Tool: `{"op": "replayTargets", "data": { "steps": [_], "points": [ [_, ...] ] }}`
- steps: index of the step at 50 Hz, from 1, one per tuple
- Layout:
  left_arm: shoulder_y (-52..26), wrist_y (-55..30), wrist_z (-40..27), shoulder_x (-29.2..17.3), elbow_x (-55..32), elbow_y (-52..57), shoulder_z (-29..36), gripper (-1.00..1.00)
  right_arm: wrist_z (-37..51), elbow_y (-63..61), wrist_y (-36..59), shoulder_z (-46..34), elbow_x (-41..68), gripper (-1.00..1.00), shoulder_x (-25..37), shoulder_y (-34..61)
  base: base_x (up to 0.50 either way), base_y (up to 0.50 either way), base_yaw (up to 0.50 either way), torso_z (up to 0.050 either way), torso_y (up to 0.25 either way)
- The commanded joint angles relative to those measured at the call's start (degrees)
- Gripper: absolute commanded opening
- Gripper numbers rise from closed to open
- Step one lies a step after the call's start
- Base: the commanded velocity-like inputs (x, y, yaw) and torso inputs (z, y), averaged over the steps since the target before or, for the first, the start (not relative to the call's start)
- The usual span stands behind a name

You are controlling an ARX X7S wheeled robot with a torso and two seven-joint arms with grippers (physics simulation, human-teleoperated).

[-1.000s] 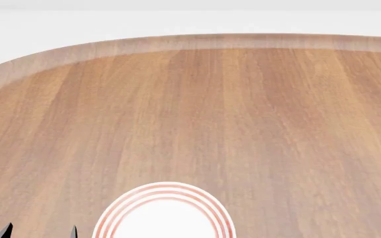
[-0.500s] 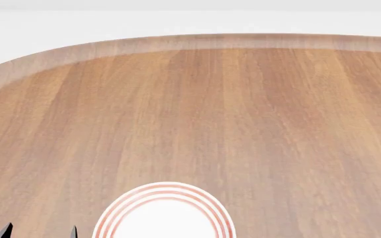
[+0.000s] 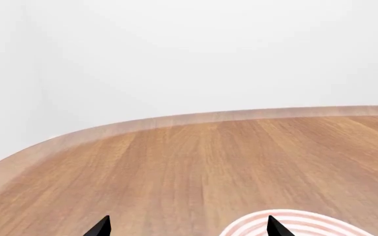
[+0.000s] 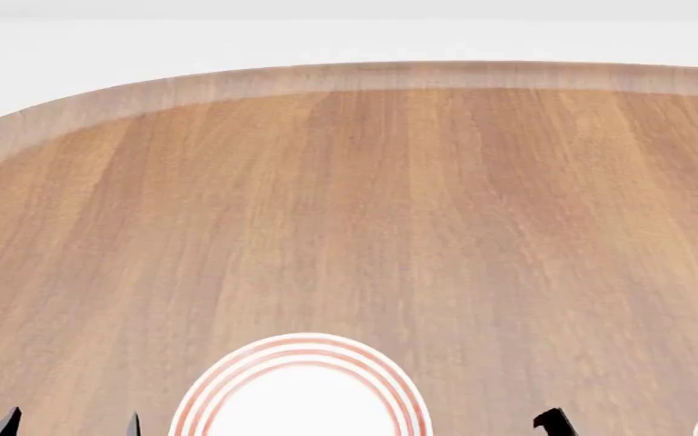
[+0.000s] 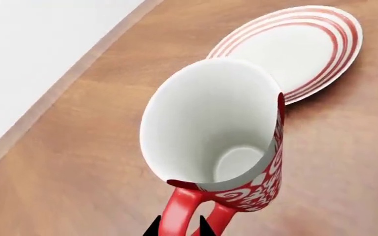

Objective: Put the red mug on the left plate.

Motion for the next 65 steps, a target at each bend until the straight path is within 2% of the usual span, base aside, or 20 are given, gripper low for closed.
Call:
{"op": "replayTargets", "data": {
  "steps": [1,11,21,31,40,46,65],
  "points": [
    [0.1,0.2,-0.2,-0.4,-0.3,0.4,0.1,1.0,-3.7,-9.0,0.4,-6.7,-3.6,-1.0,1.4,-1.5,0.0,0.0,0.0,0.0,0.0],
    [0.0,0.4,-0.4,-0.5,-0.5,0.1,0.2,1.0,-7.4,-14.9,1.3,-12.3,-5.7,-1.0,3.5,-1.4,0.0,0.0,0.0,0.0,0.0],
    [0.0,0.5,-0.7,-0.7,-0.8,0.2,0.2,1.0,-15.3,-18.0,0.2,-18.5,-6.8,-1.0,5.0,-1.6,0.0,0.0,0.0,0.0,0.0],
    [0.2,0.4,-1.1,-1.0,-0.9,0.7,0.4,1.0,-26.0,-13.5,0.1,-22.7,-3.3,-1.0,6.2,0.2,0.0,0.0,0.0,0.0,0.0],
    [0.1,0.6,-1.2,-1.1,-1.0,0.5,0.6,1.0,-33.6,-9.0,1.8,-29.4,-8.3,-1.0,8.2,3.4,0.0,0.0,0.0,0.0,0.001],
    [0.2,0.7,-1.4,-1.3,-1.2,0.6,0.5,1.0,-34.6,-6.9,6.9,-29.8,-4.2,-1.0,8.5,7.6,0.0,0.0,0.0,0.0,0.0],
    [0.1,0.8,-1.8,-1.7,-1.6,0.7,0.5,1.0,-39.2,3.1,9.1,-31.8,-3.4,-1.0,6.3,13.2,0.0,0.0,0.0,0.0,0.0]
  ]
}}
